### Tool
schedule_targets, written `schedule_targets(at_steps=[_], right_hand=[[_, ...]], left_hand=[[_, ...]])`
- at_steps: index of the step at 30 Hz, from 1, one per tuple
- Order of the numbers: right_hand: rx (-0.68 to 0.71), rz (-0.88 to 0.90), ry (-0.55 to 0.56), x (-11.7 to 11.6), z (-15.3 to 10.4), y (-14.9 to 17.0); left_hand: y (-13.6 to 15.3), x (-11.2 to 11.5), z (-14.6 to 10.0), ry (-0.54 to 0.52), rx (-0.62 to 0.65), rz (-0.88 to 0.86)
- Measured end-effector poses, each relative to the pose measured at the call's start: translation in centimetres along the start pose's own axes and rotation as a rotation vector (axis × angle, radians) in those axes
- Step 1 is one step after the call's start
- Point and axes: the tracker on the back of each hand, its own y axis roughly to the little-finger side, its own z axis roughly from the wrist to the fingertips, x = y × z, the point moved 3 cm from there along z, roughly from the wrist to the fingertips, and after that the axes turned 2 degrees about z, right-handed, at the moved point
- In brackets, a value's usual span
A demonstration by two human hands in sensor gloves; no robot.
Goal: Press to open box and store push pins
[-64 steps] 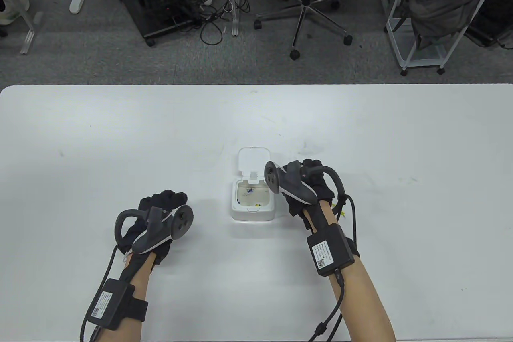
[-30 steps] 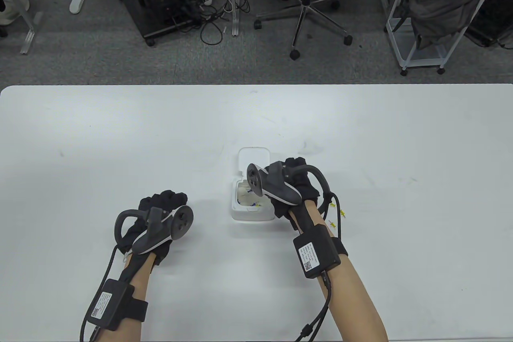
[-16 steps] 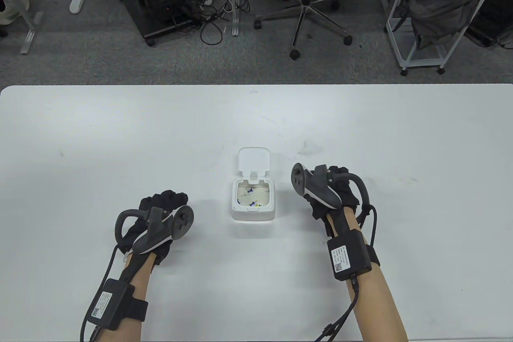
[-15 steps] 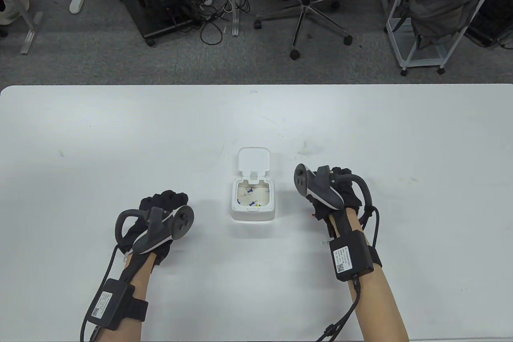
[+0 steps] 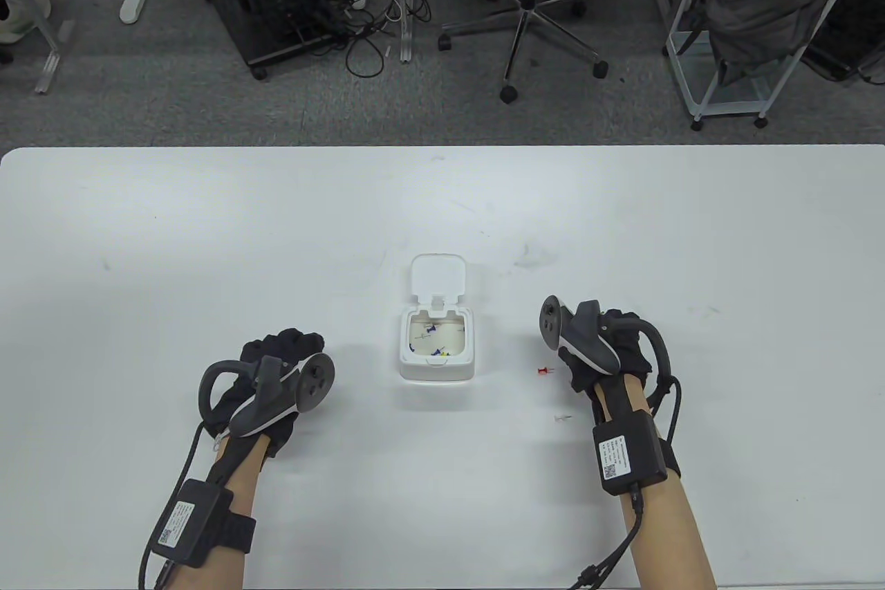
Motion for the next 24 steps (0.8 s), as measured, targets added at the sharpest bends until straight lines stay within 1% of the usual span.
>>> schedule_targets(at_steps=[5,6,8,12,14,24], right_hand=[[-0.016,-0.041,0.004,-0.3,0.1,0.0],[-0.020,-0.041,0.019,-0.3,0.1,0.1],[-0.021,-0.012,-0.008,-0.7,0.4,0.1],[-0.017,-0.026,-0.008,-1.1,0.3,0.0],[-0.021,-0.034,0.015,-1.1,0.3,-0.1],[-0.017,-0.062,0.038,-1.3,0.9,-0.8]], left_hand=[[0.0,0.0,0.0,-0.003,0.000,0.002],[0.0,0.0,0.0,-0.002,0.000,0.001],[0.0,0.0,0.0,-0.001,-0.001,0.000],[0.1,0.0,0.0,0.000,-0.003,0.000],[0.1,0.0,0.0,0.000,-0.003,0.000],[0.1,0.1,0.0,0.001,-0.004,0.003]])
